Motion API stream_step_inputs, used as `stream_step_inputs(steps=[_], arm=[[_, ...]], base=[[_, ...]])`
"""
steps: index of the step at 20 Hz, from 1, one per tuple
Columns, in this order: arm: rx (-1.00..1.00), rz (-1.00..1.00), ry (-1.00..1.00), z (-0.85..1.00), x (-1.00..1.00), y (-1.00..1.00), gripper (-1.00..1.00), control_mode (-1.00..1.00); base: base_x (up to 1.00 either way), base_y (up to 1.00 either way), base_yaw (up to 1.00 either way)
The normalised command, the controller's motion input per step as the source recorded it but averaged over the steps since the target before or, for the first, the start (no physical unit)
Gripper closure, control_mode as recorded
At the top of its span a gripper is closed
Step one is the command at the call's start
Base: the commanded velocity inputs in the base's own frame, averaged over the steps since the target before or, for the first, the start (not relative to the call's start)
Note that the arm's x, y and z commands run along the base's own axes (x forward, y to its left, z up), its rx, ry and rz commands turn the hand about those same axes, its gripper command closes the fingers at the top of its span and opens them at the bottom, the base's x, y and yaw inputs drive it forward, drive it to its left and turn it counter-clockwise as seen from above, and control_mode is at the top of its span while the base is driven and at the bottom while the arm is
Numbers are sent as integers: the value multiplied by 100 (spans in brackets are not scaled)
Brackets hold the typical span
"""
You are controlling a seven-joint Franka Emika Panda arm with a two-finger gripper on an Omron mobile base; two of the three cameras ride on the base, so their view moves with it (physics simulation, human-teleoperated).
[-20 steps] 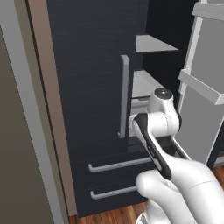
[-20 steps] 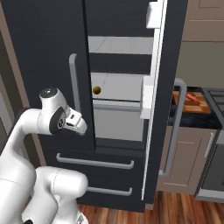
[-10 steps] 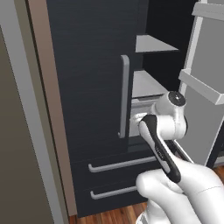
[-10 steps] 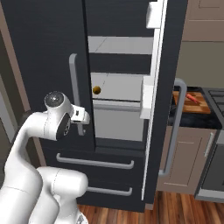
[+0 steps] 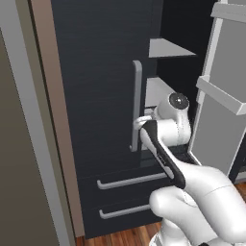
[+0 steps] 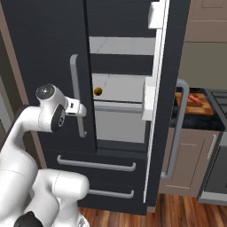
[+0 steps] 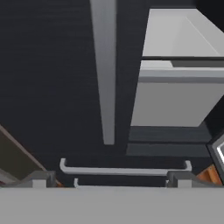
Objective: Retrieve a lemon from the fridge and place it on the cutting board with the fish.
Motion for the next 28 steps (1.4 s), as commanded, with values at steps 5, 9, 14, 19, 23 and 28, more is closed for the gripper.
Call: stream_step_inputs(steps=[5,9,14,19,23,28], arm=[[0,-5,0,0,54,2,-100,-100],[-2,0,5,1,53,8,-100,-100],[-2,0,1,0,38,13,-100,-100],[0,1,0,0,53,0,-100,-100],[0,0,-3,0,58,0,-100,-100],[0,0,-8,0,45,7,-100,-100]], base=[[0,0,0],[0,0,0],[0,0,0],[0,0,0],[0,0,0],[0,0,0]])
